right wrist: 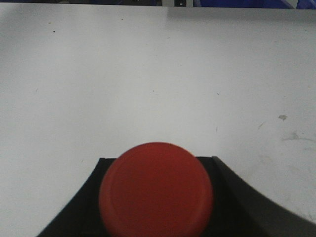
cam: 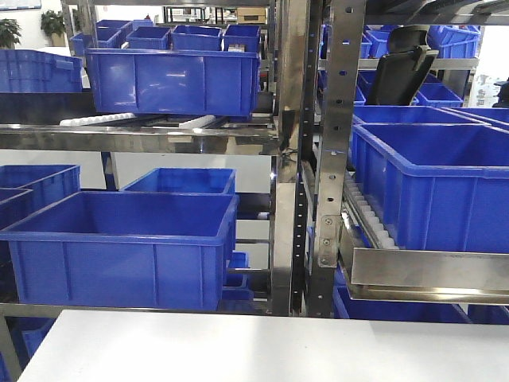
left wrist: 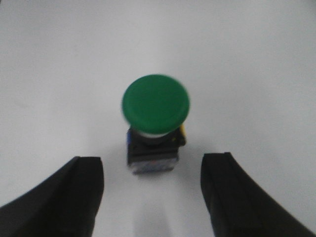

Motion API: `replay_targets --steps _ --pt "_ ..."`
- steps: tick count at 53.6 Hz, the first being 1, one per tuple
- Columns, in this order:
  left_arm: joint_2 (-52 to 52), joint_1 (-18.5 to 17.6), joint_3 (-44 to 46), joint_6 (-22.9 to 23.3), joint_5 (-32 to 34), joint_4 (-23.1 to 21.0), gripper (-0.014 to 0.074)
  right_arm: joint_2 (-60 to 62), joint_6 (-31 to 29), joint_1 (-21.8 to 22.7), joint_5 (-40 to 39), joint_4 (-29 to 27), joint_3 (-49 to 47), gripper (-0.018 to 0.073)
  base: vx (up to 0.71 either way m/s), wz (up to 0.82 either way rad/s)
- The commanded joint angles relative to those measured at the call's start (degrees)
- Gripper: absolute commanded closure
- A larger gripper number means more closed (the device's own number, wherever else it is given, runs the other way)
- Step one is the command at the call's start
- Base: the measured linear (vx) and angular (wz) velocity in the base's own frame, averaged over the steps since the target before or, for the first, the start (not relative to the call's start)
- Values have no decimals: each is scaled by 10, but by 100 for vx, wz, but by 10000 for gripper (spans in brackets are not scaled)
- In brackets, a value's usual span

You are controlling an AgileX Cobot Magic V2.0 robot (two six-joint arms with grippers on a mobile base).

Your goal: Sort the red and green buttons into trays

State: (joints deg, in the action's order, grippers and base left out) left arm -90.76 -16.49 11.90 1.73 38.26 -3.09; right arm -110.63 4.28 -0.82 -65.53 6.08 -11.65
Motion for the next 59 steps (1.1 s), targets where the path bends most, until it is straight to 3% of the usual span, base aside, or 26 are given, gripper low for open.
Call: replay_targets --steps 1,10,22,35,40,47,48,59 --pt "-30 -5 9 25 127 27 63 15 -6 3 -108 0 -4 573 0 0" --pt "-88 -5 9 25 193 -2 63 15 -6 3 -108 0 -4 573 0 0" --pt "-141 -5 10 24 292 -2 63 15 -6 3 -108 -1 -4 573 0 0" --pt "-199 -5 21 25 341 -1 86 15 -6 3 -109 0 -4 573 0 0" --pt "-207 -5 21 25 385 -2 165 15 -6 3 -109 0 -4 573 0 0" --pt "-207 -5 21 25 409 -2 370 15 -6 3 -109 0 -4 573 0 0" --pt "-207 -5 21 25 409 -2 605 15 -6 3 -108 0 -4 573 0 0" --pt "-207 -5 19 32 409 4 603 15 -6 3 -108 0 -4 573 0 0"
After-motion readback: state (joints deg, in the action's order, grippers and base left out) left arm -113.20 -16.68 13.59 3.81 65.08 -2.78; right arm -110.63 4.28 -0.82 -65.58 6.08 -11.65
